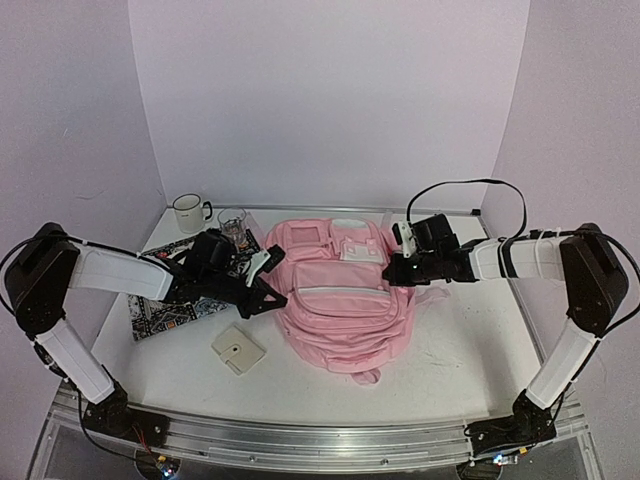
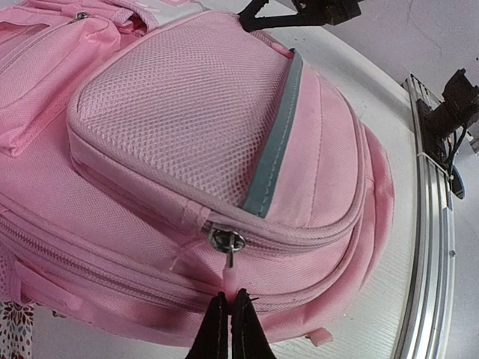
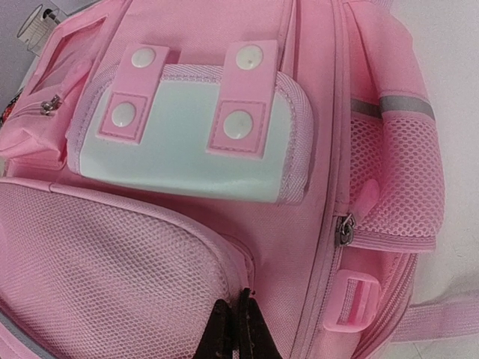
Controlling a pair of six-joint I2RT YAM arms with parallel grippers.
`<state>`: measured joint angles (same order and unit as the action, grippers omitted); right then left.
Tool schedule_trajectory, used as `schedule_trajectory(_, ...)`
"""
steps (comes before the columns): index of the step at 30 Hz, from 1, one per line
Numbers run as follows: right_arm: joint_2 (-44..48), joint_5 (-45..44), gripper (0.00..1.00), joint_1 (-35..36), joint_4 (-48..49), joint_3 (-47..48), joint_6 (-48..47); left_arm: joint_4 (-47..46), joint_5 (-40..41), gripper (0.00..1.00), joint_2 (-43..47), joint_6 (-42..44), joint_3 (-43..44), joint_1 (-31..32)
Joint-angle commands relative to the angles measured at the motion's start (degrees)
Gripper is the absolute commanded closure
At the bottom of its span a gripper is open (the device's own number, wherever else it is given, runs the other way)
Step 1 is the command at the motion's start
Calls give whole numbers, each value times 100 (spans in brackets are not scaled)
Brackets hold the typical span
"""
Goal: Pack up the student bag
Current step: Grab the upper front pocket of the student bag, then zip the upper front pocket of the bag in the student bag.
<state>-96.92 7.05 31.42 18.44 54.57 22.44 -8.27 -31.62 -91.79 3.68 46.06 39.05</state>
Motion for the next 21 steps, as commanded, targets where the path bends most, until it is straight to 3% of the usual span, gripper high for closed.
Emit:
schedule_trajectory(1, 83, 96, 100, 61, -116, -41, 42, 58, 327, 100, 511, -223, -152, 377)
schedule_trajectory(10, 88, -323, 100, 59, -148, -45, 515, 149, 922, 100, 479, -945, -225, 1363)
schedule_trajectory(21, 255, -1264, 100, 307, -199, -153, 1118, 240, 1170, 100, -371, -1791, 793, 2075)
